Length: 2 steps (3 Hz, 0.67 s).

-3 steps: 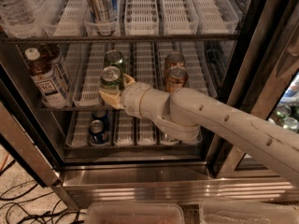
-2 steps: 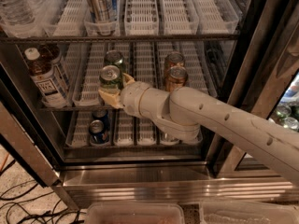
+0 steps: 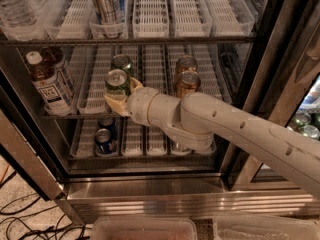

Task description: Pick green can from middle shelf of fridge

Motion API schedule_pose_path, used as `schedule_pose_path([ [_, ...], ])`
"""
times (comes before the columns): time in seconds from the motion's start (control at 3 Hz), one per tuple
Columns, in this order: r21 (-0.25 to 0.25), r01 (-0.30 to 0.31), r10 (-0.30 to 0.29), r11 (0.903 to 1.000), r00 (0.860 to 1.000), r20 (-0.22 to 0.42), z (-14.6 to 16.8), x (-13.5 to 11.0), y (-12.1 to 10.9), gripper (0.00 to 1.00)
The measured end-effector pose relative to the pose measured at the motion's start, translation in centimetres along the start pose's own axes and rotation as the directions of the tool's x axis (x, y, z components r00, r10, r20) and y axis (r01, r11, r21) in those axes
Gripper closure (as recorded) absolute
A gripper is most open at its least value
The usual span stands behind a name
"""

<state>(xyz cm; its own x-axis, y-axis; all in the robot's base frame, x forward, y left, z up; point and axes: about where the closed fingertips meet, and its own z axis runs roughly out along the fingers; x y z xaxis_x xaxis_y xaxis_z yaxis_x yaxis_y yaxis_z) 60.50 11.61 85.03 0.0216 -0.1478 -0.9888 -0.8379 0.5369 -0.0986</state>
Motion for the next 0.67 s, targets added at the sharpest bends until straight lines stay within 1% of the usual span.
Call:
schedule_pose_path([
  [0.33, -0.009, 0.004, -0.004, 0.9999, 1.000, 0.002, -0.32, -0.49, 0.19, 1.00],
  [0.67, -0.002, -0.011, 0.011, 0.9999, 1.000, -0.008, -1.05, -0.20, -0.33, 1.00],
])
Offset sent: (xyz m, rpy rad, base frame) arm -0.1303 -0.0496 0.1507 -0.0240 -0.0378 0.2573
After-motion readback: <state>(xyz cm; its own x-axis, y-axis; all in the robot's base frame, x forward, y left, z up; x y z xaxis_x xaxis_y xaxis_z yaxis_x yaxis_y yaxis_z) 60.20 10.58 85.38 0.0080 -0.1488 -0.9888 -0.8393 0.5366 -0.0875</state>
